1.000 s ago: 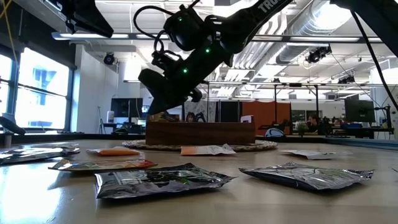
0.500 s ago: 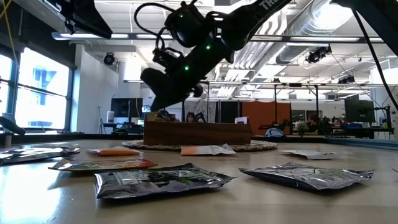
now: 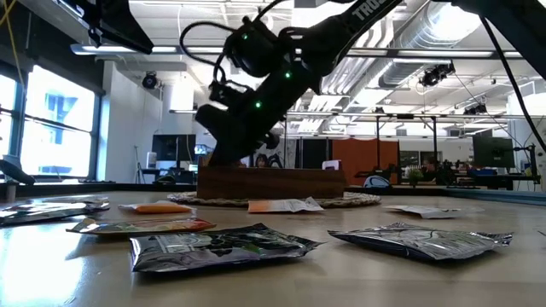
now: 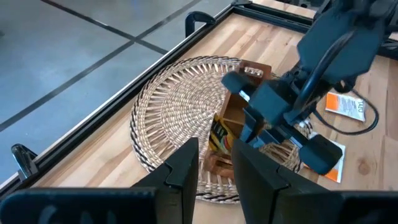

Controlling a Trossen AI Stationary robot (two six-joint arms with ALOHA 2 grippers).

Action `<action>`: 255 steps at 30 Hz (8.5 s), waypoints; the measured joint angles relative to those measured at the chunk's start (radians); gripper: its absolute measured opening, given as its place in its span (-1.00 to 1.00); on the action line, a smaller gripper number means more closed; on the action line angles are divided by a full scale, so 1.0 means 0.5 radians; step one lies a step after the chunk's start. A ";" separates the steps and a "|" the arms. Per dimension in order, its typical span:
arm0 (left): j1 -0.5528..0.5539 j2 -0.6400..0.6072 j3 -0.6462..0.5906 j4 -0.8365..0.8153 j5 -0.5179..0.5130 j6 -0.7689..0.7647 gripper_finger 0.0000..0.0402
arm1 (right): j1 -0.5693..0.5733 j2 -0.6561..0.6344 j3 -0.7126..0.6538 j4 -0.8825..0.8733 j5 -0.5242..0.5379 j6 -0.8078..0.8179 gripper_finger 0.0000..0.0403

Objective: Pick & Place Tea
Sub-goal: Put the yellow tea bag into the left section of the wooden organizer, then adjust the brown wooden organizer, then put the yellow tea bag into the left section of the wooden organizer

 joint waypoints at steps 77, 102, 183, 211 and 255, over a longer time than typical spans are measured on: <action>0.000 0.000 -0.001 -0.011 -0.106 0.053 -0.53 | -0.392 -0.040 0.487 -0.796 -0.626 -1.040 -0.33; 0.000 0.000 -0.001 -0.009 -0.123 0.053 -0.53 | -0.392 0.031 0.487 -0.814 -0.803 -1.086 -0.38; 0.001 -0.001 -0.001 -0.040 -0.249 0.053 -0.53 | 0.085 -0.155 0.011 -0.462 -0.300 -1.266 -0.98; 0.001 -0.001 -0.001 -0.167 0.049 0.013 -0.53 | 0.126 -0.208 0.273 -0.614 0.020 -1.273 -0.99; -1.189 0.399 -0.005 -0.602 0.447 -1.557 -0.99 | 0.972 -0.491 -0.859 0.933 0.199 -0.244 -1.00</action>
